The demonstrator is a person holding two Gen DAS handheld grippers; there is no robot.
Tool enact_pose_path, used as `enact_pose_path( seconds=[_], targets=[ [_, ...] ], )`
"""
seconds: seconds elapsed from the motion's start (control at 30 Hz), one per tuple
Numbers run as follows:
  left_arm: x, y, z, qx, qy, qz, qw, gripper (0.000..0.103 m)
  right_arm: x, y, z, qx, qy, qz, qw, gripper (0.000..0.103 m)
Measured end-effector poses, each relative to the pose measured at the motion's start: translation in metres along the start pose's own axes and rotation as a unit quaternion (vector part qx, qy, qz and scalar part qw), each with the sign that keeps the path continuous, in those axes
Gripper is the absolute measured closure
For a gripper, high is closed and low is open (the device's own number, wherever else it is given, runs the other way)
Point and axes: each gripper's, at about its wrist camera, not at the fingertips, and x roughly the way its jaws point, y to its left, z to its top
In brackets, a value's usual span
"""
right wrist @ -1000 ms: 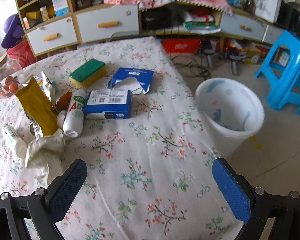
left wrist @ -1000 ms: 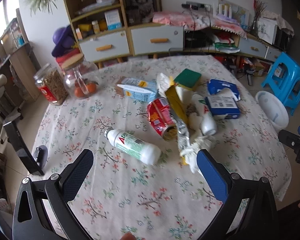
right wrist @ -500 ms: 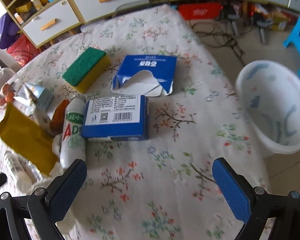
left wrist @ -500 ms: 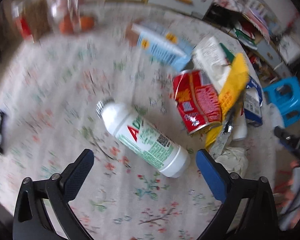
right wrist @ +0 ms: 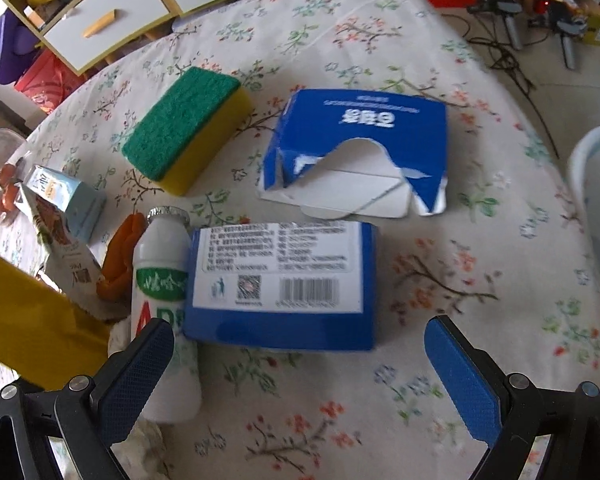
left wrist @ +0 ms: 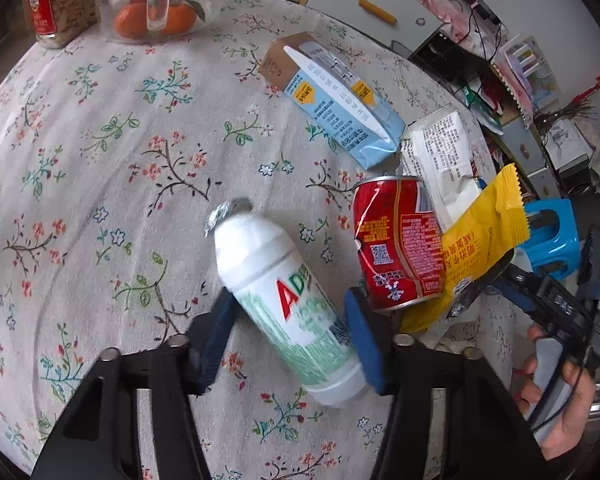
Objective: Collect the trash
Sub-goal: 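Grasp the white yogurt bottle with the left tool while the right tool grasps the blue box, then drop the blue box into the white bin with the right tool while the left tool drops the bottle in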
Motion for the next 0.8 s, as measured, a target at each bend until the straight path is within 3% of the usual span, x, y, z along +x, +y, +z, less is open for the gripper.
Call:
enact_pose_path(
  seconds=[0.33, 0.4, 0.6, 0.8],
  targets=[
    [0.005, 0.001, 0.014, 0.005, -0.004, -0.011, 0.9999, 0.061, 0.025, 0.009, 0.005, -0.005, 0.010, -0.029, 1.000, 0.000],
    [0.004, 0.002, 0.015, 0.001, -0.002, -0.024, 0.9997, 0.063, 0.023, 0.008, 0.003, -0.006, 0.007, -0.035, 0.999, 0.004],
    [-0.020, 0.000, 0.013, -0.003, -0.027, -0.046, 0.9986, 0.064, 0.001, -0.008, -0.003, 0.019, -0.012, 0.000, 1.000, 0.008],
    [-0.054, -0.013, 0.007, 0.010, -0.066, -0.064, 0.9957, 0.064, -0.041, -0.048, -0.002, 0.050, -0.058, 0.004, 0.997, 0.008]
  ],
)
